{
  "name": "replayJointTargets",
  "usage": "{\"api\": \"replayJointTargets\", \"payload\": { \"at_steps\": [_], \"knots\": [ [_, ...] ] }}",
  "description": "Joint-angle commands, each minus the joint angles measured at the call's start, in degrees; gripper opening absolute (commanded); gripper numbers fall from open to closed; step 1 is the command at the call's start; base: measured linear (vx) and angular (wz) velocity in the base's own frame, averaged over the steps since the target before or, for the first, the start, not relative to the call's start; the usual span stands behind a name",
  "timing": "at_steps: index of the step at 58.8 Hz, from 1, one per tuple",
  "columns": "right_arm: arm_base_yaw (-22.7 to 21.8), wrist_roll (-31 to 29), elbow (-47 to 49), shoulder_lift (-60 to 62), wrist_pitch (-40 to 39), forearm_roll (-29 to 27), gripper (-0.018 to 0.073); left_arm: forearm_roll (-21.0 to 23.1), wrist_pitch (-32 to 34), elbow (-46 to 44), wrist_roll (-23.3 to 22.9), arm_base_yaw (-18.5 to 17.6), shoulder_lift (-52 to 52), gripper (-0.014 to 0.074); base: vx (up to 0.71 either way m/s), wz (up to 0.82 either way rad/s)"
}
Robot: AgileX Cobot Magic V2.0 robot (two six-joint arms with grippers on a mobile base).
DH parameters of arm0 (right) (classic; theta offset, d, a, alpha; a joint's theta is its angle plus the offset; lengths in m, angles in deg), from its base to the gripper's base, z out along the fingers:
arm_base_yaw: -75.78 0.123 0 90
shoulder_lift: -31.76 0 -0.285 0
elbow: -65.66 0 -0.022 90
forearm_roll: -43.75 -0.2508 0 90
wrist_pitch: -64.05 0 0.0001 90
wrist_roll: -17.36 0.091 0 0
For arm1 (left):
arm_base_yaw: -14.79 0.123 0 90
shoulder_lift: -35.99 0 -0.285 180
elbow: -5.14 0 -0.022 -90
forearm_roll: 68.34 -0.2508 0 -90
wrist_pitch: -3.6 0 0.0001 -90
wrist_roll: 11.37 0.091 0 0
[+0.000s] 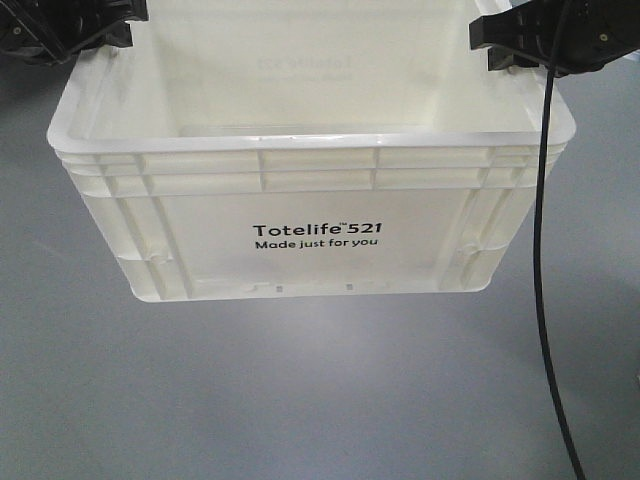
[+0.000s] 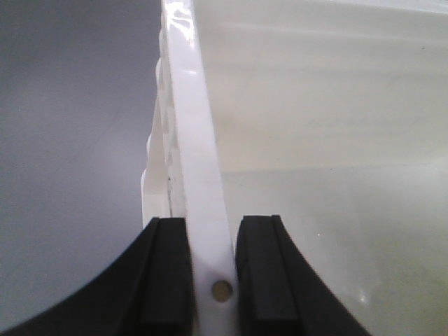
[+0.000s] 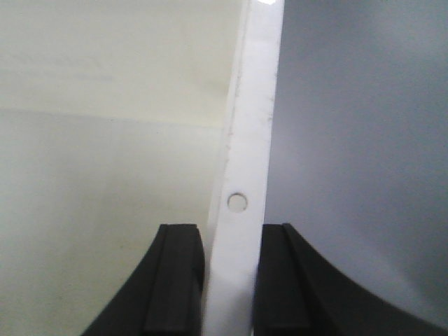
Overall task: Place moving items into box and shelve
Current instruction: 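Hold the white crate by its rims with both grippers while driving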
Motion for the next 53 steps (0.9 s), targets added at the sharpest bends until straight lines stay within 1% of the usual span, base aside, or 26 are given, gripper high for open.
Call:
{"api": "replayJointTargets", "payload": {
  "at_steps": [1,27,53],
  "knots": [
    [0.43,-0.83,2.9,3.04,-8.41,-2.76,-0.0013,3.29,8.57,-3.14,0.84,-0.82,3.28,-0.0016,0.11,0.48],
    [0.43,-0.83,2.9,3.04,-8.38,-2.76,-0.0013,3.29,8.57,-3.14,0.84,-0.82,3.28,-0.0016,0.13,0.5],
    [0.43,-0.83,2.9,3.04,-8.38,-2.76,-0.0013,3.29,8.57,-3.14,0.84,-0.82,3.28,-0.0015,0.17,0.57]
  ]
}}
